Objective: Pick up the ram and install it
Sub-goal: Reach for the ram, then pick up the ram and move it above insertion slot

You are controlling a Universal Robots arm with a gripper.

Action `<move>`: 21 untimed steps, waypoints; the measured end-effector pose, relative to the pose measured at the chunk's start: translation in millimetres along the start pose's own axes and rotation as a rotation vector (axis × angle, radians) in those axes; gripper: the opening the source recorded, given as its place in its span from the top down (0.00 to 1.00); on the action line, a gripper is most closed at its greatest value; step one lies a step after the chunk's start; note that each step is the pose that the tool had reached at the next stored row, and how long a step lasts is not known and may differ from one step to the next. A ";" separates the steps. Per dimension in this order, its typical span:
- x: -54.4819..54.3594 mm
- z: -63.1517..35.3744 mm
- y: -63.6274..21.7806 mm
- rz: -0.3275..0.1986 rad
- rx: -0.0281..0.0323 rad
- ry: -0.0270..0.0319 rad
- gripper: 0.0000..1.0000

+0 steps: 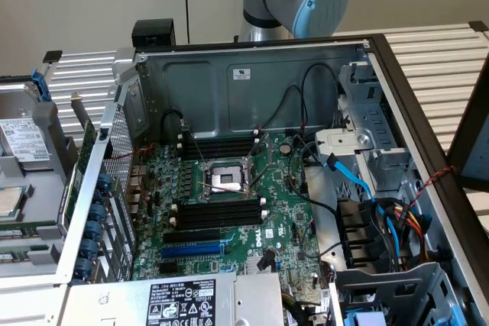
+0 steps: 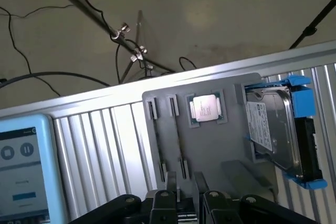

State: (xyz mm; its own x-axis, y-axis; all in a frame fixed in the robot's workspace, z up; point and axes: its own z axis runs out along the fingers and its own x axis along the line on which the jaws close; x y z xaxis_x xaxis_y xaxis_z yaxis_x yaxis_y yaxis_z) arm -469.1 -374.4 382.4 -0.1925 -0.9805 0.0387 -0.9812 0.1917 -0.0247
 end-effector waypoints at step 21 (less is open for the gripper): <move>-0.3 2.0 0.2 -0.032 0.0186 -0.0009 0.73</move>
State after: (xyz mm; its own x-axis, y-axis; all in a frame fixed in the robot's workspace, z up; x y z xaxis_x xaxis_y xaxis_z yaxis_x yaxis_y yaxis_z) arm -469.3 -374.1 380.4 -0.1611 -0.9862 0.0389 -0.9863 0.1595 -0.0421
